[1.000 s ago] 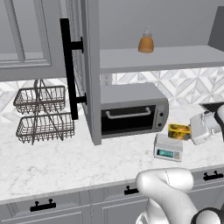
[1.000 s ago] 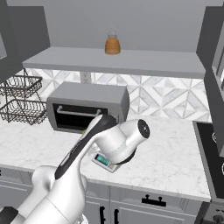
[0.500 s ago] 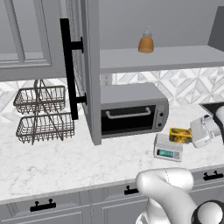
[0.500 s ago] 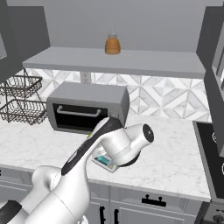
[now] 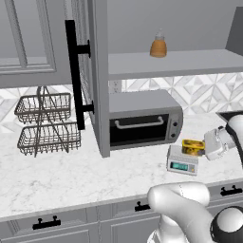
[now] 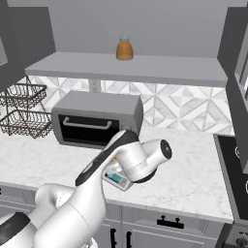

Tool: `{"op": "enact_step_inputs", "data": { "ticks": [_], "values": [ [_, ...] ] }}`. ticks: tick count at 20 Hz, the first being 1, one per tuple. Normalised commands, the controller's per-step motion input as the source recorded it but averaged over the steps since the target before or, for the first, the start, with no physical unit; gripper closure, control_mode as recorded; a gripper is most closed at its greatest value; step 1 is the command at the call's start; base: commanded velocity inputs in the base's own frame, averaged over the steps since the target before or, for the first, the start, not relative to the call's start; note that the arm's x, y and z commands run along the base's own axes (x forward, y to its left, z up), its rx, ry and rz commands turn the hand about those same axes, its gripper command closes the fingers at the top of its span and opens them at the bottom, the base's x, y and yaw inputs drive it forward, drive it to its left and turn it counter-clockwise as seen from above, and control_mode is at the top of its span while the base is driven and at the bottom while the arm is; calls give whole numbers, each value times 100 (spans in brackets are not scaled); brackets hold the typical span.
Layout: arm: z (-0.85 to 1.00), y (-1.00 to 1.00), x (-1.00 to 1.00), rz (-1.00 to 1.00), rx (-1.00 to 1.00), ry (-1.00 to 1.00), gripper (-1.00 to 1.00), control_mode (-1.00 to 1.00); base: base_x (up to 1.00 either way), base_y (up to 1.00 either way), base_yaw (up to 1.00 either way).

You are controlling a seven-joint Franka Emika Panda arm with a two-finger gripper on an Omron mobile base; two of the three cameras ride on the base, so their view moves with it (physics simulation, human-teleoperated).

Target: Pick the canned food and place it on the digital scale for weighing, and close the cabinet.

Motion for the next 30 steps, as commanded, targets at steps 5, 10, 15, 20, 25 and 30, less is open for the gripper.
{"op": "enact_step_inputs", "data": {
  "ticks": [5, 10, 15, 20, 25, 30],
  "values": [
    [-24, 0, 30, 0, 0, 0, 100, -100, 0, 0, 0],
    [-18, -12, 27, 0, 0, 0, 100, -100, 0, 0, 0],
    [-10, -21, 28, 0, 0, 0, 100, -100, 0, 0, 0],
    [-8, -12, 35, 0, 0, 0, 100, -100, 0, 0, 0],
    [-26, -2, 26, 0, 0, 0, 100, -100, 0, 0, 0],
    [-33, -8, 14, 0, 0, 0, 100, -100, 0, 0, 0]
  ]
}}
